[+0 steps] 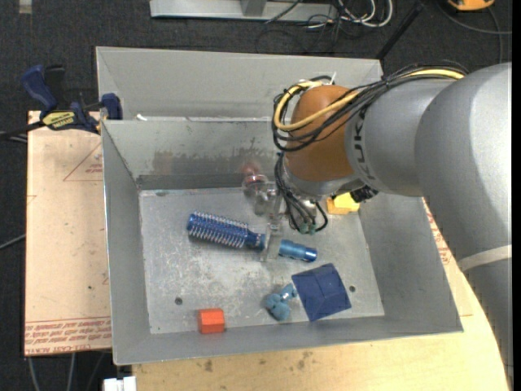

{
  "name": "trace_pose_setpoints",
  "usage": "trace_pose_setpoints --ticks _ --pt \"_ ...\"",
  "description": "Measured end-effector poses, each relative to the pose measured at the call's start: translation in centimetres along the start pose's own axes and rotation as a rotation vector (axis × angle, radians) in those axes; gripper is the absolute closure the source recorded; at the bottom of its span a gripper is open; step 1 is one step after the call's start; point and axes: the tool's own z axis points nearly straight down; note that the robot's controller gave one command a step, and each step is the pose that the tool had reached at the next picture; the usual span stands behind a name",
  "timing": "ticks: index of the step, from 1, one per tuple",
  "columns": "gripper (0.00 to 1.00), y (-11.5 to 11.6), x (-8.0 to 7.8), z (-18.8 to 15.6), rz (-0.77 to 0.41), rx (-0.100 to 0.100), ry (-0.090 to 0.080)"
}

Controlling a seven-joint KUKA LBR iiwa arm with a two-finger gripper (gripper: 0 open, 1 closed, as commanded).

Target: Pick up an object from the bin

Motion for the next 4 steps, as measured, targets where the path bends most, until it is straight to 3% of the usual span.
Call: trace_pose_setpoints --ticks 1,2,3,4 --pt "0.0 0.0 0.0 0.0 0.001 -0.001 0.0" --pt "1.0 0.0 -0.1 -0.1 0.002 -0.002 -0.003" --pt "1.0 0.1 -0.2 -9.0 0.0 0.001 -0.019" --pt "1.0 0.1 -0.3 -12.5 -0.001 0.002 -0.015"
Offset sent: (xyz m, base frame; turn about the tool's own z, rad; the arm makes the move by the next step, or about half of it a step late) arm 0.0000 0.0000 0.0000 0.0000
